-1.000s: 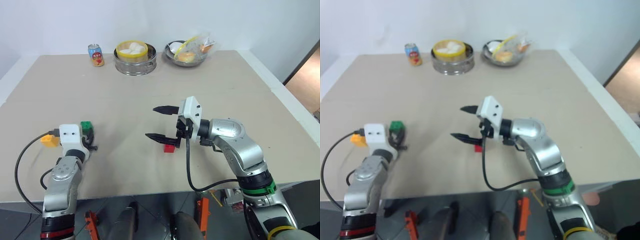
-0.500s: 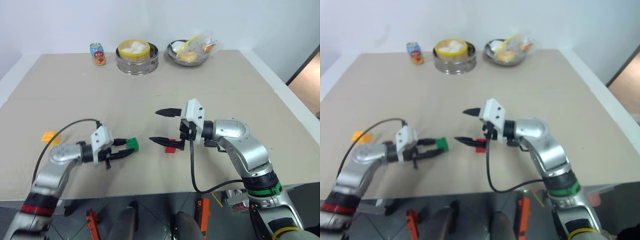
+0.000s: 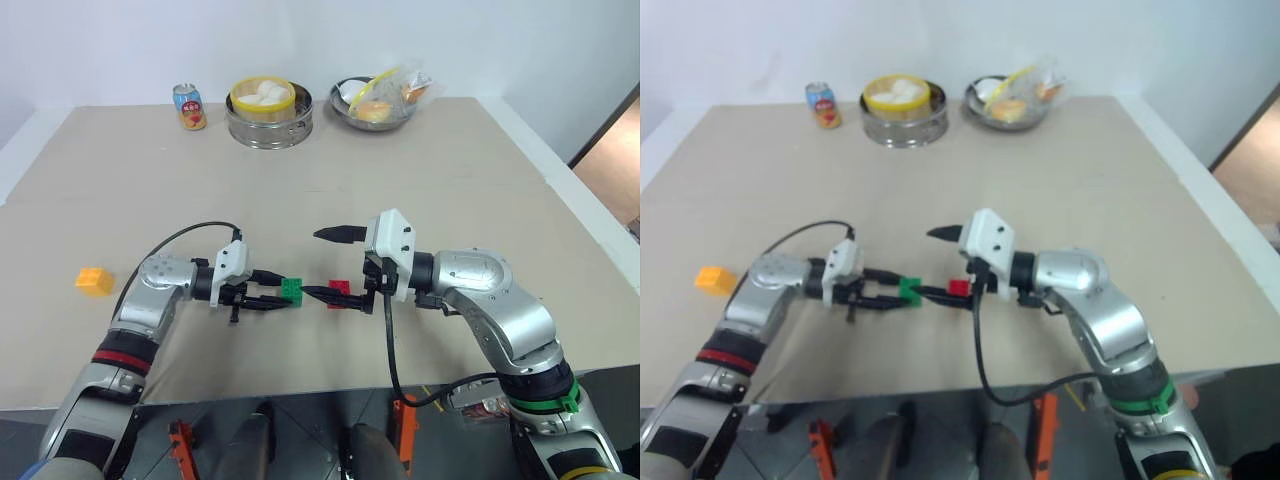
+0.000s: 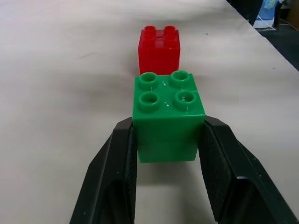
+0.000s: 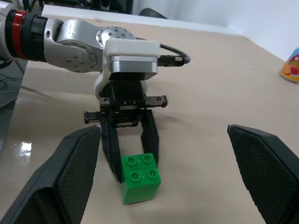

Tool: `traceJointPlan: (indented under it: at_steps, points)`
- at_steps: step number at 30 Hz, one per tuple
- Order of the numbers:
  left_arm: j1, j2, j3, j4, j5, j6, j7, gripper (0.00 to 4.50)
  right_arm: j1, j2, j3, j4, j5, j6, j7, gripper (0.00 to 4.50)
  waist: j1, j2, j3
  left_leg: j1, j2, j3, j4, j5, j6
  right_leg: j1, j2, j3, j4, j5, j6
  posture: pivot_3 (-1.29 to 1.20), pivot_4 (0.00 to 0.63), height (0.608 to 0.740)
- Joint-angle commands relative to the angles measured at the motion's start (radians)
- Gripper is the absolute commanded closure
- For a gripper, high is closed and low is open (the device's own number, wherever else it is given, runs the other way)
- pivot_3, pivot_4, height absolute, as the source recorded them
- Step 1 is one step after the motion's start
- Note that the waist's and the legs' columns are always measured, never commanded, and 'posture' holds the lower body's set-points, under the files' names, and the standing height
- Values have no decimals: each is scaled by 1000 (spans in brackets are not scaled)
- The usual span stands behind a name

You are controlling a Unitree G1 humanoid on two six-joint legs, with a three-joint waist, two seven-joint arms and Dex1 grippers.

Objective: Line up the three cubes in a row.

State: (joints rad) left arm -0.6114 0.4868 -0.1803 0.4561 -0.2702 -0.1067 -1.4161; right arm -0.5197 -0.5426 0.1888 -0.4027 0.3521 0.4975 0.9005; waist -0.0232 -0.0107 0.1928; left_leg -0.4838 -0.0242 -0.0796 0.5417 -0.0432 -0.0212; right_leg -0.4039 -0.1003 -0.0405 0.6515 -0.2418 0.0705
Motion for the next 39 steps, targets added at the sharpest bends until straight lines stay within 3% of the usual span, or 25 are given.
traceJointPlan:
  at_steps: [1, 13, 24, 27, 32, 39]
  points:
    - [-32, -1, 8, 31, 17, -49, -15, 3215, 5, -14, -40, -63, 35, 17, -9, 0, 0, 0, 0, 0, 1, 0, 1, -1, -1, 0, 1, 0, 0, 1, -1, 0, 150, 740]
    - [-53, -10, 32, 91, 31, -104, 8, 3215, 47, -82, -33, -72, 104, 80, 30, 0, 0, 0, 0, 0, 9, 3, 7, -2, -2, -1, 3, 0, 0, 6, -5, 0, 150, 740]
    - [-74, -5, 18, 151, 57, -142, 19, 3215, 14, -80, -36, -56, 112, 87, 30, 0, 1, 0, 0, 0, 15, 8, 8, -2, -2, 0, 7, 0, 0, 7, -5, 0, 150, 740]
    - [-78, 0, 12, 166, 73, -155, 20, 1814, 8, -76, -37, -54, 116, 92, 25, 0, 1, 0, 0, 0, 16, 10, 9, -2, -2, 0, 7, 0, 0, 8, -6, 0, 150, 740]
    - [-63, 8, 34, 137, 69, -172, 39, 110, -14, -40, -76, -60, 211, 180, -4, 0, 1, 0, 0, 0, 18, 10, 9, -2, -2, -1, 7, 0, 0, 9, -6, 0, 150, 740]
    - [41, 106, 115, -90, 12, -16, 116, 25, -40, -29, -74, -43, 220, 176, -8, 0, -1, 0, 0, 0, 19, 12, 8, -2, -3, -2, 8, 1, -1, 9, -6, 0, 150, 740]
